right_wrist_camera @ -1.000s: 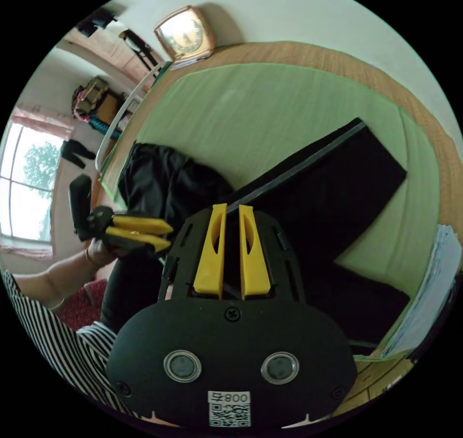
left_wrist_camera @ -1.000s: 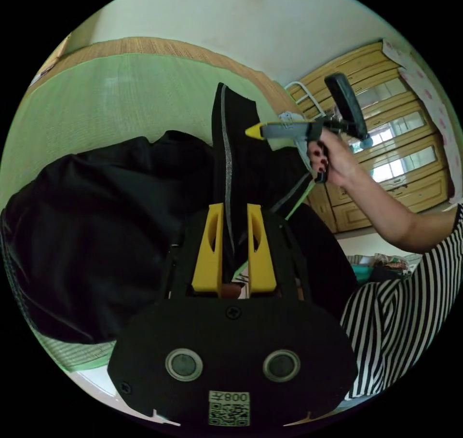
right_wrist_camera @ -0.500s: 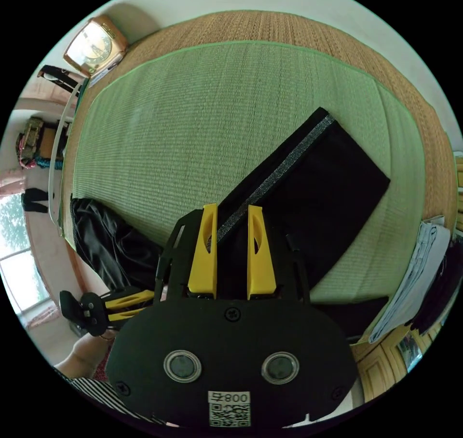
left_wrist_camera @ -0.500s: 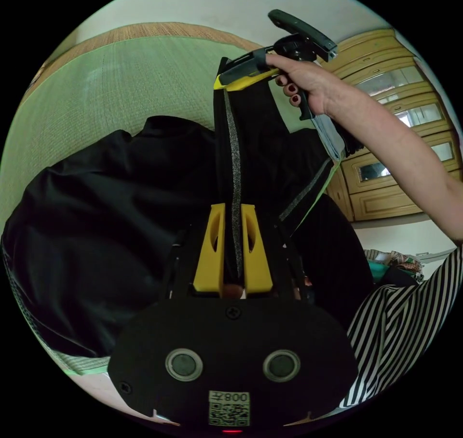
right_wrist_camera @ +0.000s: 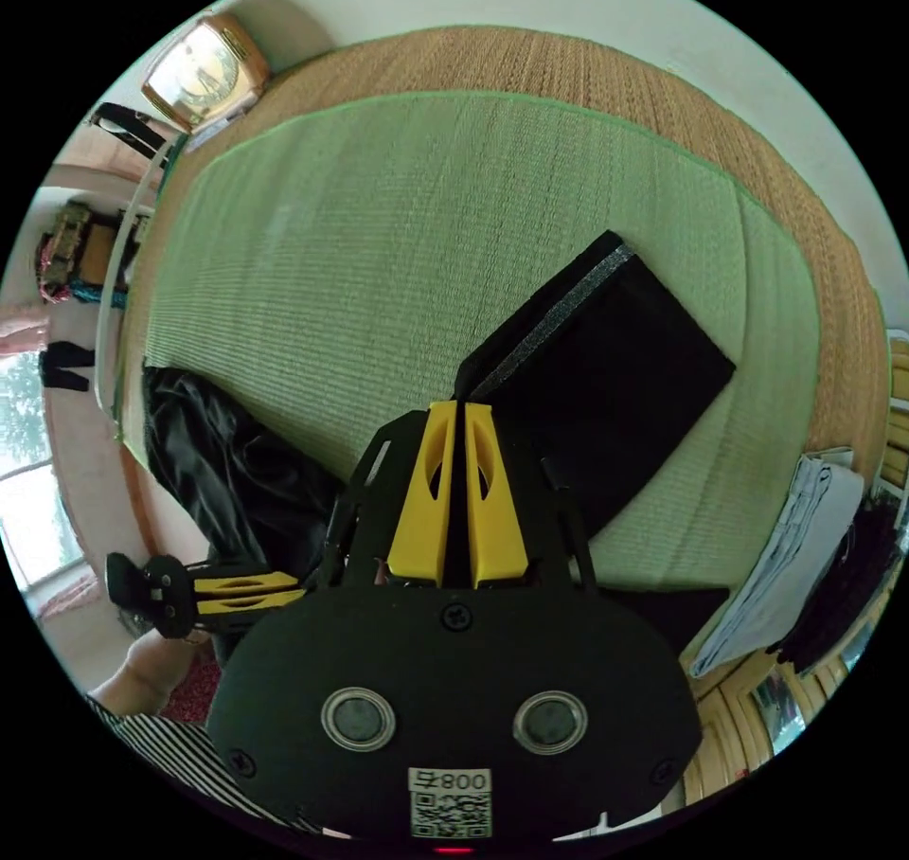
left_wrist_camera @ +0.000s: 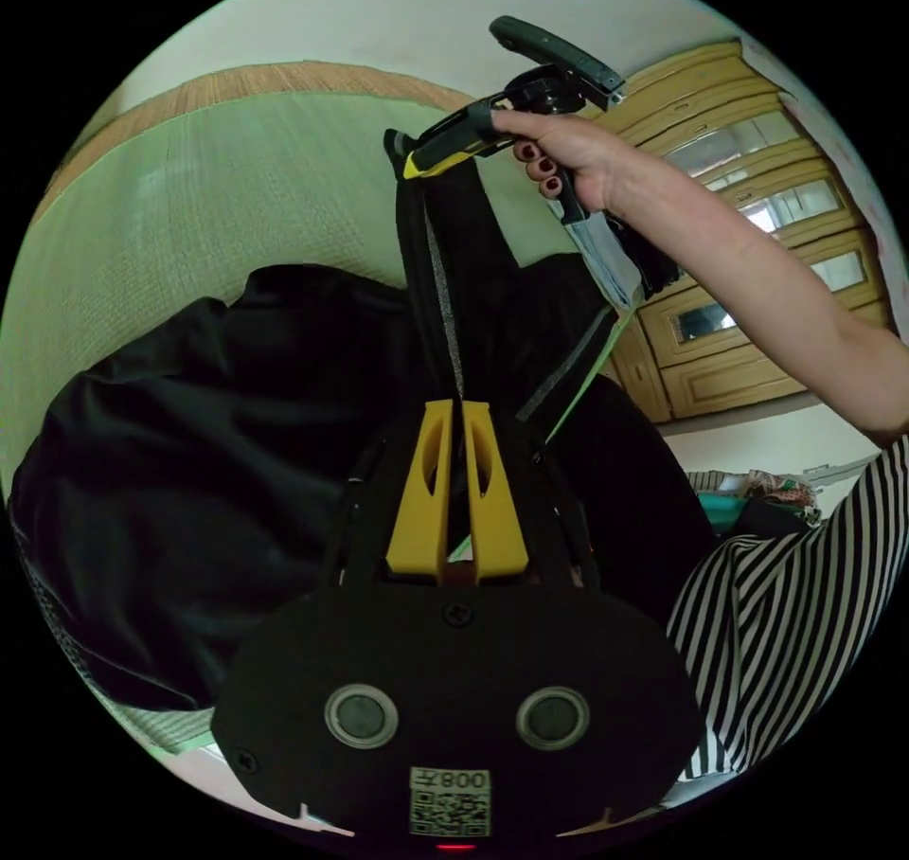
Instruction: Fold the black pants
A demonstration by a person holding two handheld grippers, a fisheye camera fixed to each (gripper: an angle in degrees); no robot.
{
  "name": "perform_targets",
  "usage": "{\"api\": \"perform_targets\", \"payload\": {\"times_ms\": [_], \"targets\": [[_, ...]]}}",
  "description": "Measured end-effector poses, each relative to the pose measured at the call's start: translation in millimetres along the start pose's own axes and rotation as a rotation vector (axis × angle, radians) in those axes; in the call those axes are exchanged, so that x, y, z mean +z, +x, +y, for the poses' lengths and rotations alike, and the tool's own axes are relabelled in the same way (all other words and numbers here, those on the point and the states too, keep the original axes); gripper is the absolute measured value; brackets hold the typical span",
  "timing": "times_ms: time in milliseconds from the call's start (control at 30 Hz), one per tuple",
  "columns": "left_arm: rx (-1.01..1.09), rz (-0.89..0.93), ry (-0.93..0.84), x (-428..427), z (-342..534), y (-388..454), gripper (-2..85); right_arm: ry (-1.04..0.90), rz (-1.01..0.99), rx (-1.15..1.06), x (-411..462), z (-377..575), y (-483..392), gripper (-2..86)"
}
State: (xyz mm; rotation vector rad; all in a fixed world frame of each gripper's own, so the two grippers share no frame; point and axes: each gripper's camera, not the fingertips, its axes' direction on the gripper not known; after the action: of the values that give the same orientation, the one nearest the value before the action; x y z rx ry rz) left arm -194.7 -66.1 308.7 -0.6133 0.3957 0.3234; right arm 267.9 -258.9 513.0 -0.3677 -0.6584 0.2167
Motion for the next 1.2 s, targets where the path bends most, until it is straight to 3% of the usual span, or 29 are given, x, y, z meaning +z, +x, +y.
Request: {"api": "perform_targets", "payload": {"times_ms": [200,333,733,933,1200], "targets": [[0.145,0.009,0.014,0.7,-25.3,48.2,1.7,0.2,-0.081,-0.023,-99.9,94.8,37.0,1.3],[0.251,-0.048,-0.072,18.4,-43.1,84.5,1.6,0.271,-0.099,0.002,-136.9,175.5,64.0,1.2],[0.272,-0.167,-0.337,89.5,-83.8,144.6,1.7,0.228,-0.164,0.136,-123.5,346.3,123.2,1.2],[0.257,-0.201,-0.367,98.8,-106.2,168.2,1.8,0.304,-0.261,0.169,-135.1,406.8,145.0,1.3],[0.163,-0.166,-0.354,100.6,-133.6,186.6,2.1,0.251,-0.367,0.244,-111.3,454.6,182.7,1.4]]}}
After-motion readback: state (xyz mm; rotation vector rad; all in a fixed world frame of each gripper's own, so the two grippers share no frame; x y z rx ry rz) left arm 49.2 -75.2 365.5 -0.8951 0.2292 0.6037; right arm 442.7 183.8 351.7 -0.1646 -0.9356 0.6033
